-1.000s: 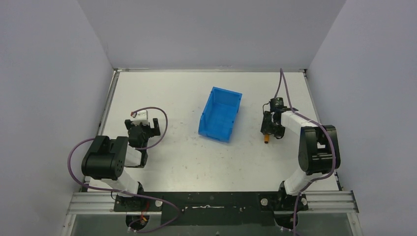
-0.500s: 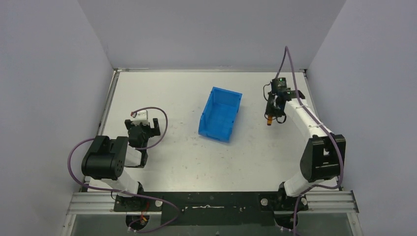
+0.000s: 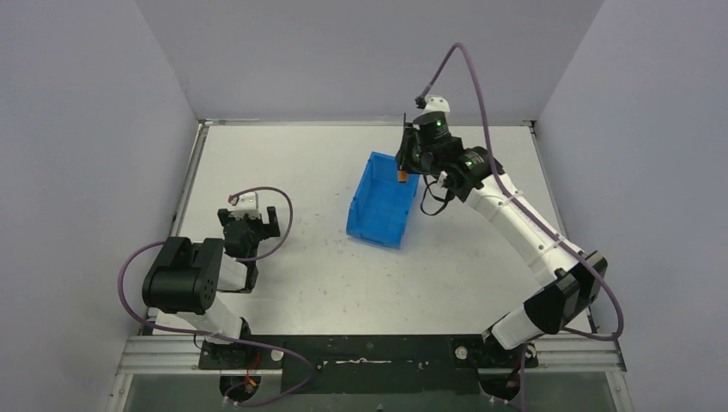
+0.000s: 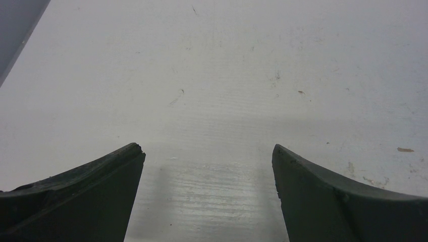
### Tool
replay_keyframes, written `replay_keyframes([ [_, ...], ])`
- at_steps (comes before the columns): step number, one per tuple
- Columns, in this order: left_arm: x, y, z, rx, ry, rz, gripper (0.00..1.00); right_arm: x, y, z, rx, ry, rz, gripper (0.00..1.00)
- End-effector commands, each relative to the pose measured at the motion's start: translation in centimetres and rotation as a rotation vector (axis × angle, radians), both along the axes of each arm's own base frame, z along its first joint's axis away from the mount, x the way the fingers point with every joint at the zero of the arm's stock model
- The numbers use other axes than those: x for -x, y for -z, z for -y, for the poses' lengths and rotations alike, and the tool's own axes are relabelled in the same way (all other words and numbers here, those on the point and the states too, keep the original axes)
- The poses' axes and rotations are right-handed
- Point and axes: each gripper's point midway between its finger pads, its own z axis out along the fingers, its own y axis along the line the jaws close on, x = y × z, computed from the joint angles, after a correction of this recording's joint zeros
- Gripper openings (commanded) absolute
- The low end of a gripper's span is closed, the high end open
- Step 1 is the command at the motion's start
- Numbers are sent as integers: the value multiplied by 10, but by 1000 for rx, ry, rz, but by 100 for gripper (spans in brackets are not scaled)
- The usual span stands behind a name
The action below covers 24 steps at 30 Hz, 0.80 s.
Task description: Put the screwdriver in the bin
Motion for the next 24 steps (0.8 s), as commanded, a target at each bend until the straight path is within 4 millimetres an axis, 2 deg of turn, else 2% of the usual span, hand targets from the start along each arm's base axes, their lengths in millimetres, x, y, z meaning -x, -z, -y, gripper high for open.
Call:
replay_keyframes([
  [1,-12,-23,1,10,2,86,97,-19,50,-27,7,19,-66,0],
  [7,-12,-23,0,9,1,85,97,-21,138,-52,81,-32,-226,0],
  [11,-12,-23,1,10,1,86,97,-23,181,-57,125,-39,-302,0],
  [14,-12,-23,1,10,1,86,97,-25,205,-58,158,-36,-338,0],
  [17,-12,-23,0,9,1,86,97,-27,224,-57,185,-27,-364,1],
  [19,-12,-23,1,9,2,84,97,-28,233,-58,196,-22,-380,6],
  [24,-12,-23,1,11,2,84,97,-32,234,-60,198,-14,-378,30],
])
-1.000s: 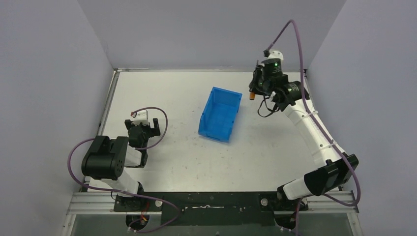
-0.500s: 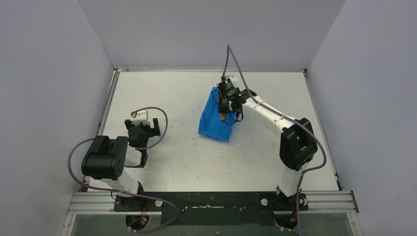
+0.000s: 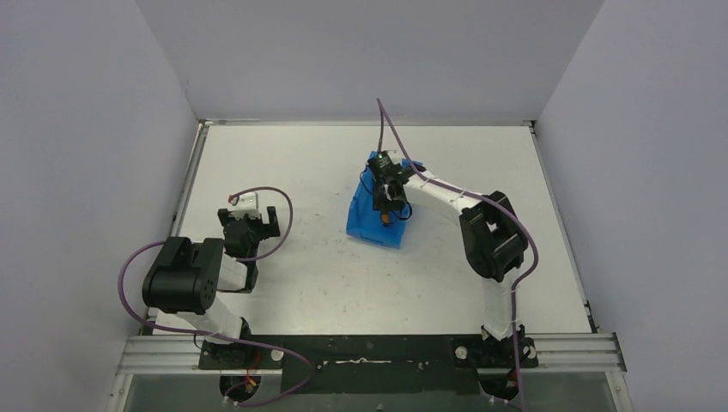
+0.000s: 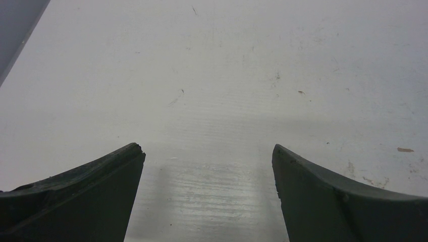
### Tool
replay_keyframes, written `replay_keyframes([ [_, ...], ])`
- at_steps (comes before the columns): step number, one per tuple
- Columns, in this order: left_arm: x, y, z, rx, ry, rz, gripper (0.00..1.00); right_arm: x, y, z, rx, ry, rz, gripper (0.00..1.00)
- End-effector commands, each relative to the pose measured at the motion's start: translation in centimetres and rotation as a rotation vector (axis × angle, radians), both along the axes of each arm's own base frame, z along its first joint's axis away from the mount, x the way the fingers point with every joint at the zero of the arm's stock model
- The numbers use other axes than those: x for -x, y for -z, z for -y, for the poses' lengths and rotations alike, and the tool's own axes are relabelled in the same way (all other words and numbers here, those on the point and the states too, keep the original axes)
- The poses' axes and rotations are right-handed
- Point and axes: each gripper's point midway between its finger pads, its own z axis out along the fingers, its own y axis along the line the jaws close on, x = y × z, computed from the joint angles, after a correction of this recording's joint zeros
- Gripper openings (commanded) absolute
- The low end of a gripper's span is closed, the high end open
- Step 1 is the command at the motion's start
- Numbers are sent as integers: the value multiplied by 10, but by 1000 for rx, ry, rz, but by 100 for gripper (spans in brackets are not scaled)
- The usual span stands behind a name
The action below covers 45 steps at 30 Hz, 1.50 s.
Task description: Put the screwdriver in the bin
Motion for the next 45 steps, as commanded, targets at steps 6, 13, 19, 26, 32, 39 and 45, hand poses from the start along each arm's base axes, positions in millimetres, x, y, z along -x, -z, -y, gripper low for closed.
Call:
replay_keyframes([
  [6,-12,-23,0,10,1,85,97,-23,-38,-14,-43,25,108,45],
  [13,-12,-23,1,11,2,84,97,-25,-111,-10,-112,32,238,47],
  [19,-12,-23,1,11,2,86,97,-13,-173,18,-145,28,396,88],
  [26,-12,-23,0,10,1,85,97,6,-178,106,-132,123,548,100],
  [32,-12,-23,1,10,1,85,97,30,-145,177,-26,225,663,100],
  [39,-12,-22,1,9,2,83,97,51,-100,211,-10,277,777,100],
  [45,-13,-23,1,9,2,85,97,61,-80,215,-31,285,803,100],
])
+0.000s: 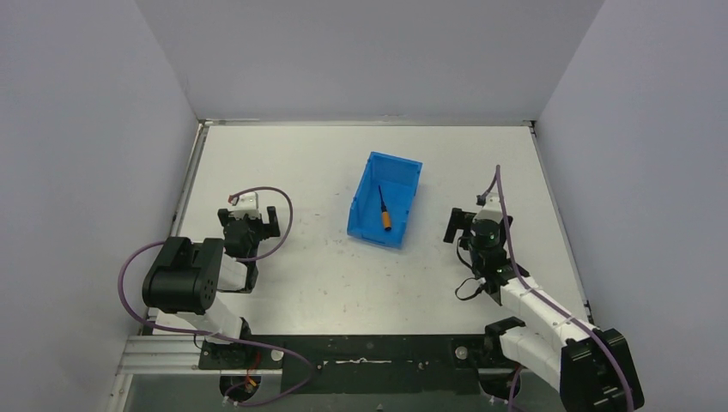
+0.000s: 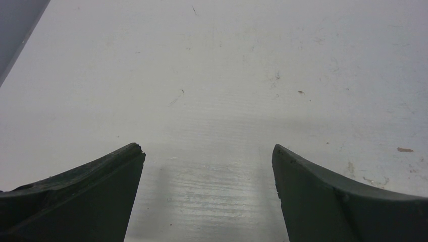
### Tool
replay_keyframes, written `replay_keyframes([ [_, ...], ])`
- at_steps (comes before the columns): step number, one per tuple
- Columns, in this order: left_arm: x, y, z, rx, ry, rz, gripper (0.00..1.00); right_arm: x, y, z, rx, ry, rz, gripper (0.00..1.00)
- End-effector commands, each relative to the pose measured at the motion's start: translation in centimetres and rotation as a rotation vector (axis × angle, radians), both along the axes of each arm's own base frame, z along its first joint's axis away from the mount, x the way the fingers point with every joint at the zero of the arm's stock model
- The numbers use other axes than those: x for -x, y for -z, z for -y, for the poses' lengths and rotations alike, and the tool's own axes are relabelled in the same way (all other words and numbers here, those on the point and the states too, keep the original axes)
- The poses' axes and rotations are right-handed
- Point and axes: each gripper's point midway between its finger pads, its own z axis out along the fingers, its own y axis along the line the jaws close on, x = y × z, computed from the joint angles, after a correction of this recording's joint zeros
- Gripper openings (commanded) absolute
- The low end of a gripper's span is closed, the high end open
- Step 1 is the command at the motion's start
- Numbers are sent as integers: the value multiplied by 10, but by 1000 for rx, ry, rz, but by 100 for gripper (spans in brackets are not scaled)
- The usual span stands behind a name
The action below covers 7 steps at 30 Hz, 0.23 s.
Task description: Put the screwdriver in the bin
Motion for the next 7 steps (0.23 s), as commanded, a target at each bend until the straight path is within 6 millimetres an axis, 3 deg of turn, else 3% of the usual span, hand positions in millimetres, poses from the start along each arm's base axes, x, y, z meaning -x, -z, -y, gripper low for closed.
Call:
replay_keyframes([
  [1,-12,-22,1,10,1,83,97,-23,-44,-2,-49,20,210,100],
  [7,-12,-23,1,10,2,85,97,-25,-43,-5,-58,9,200,100],
])
